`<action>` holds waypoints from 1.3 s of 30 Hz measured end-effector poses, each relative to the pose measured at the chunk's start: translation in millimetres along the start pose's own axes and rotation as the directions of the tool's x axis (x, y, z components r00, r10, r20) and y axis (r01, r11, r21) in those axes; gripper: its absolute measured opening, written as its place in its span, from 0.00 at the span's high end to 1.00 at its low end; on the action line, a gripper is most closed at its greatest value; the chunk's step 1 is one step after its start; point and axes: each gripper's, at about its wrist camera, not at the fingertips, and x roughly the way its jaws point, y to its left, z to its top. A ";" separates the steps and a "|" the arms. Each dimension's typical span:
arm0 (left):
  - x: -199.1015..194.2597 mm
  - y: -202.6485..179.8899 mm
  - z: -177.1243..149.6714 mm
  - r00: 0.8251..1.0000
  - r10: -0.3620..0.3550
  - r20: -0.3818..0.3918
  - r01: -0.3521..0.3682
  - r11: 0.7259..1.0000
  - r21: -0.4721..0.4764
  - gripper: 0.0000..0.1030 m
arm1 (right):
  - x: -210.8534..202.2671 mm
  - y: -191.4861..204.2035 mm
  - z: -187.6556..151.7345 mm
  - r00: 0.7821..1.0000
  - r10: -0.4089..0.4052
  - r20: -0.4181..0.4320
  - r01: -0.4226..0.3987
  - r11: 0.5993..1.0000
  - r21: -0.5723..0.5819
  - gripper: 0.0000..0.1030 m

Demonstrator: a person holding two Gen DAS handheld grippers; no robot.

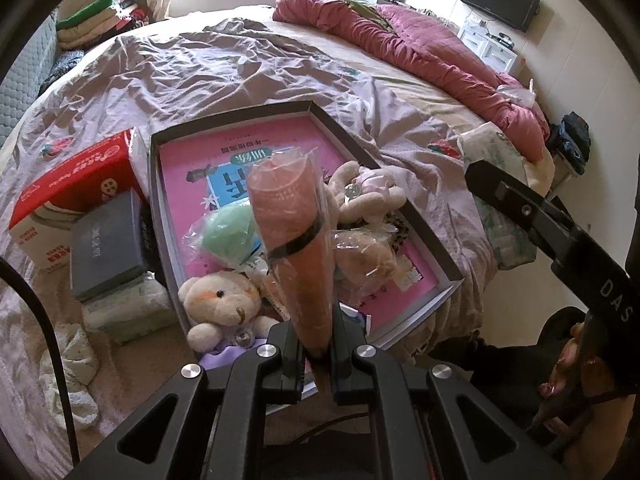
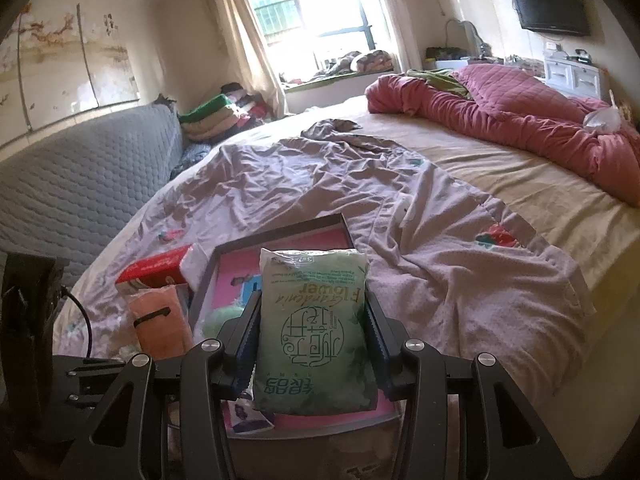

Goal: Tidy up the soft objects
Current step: 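Lower the pink packet into the tray with the left tool while the right tool lowers the tissue pack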

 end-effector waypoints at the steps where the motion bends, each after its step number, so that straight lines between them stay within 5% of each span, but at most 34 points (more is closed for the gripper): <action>1: 1.8 0.1 0.2 1.000 0.003 -0.001 -0.003 1.000 -0.001 0.91 | 2.8 -1.0 -1.1 1.000 0.002 -0.003 -0.002 1.000 -0.002 0.52; 20: 33.8 2.9 4.3 1.000 0.007 -0.027 -0.007 1.000 -0.004 0.91 | 56.4 -13.7 -25.7 0.992 -0.039 -0.118 0.032 0.997 -0.064 0.52; 39: 40.9 8.9 8.5 1.000 0.006 -0.019 -0.006 1.000 -0.014 0.91 | 89.6 4.7 -33.4 0.990 -0.019 -0.138 -0.004 0.987 -0.159 0.52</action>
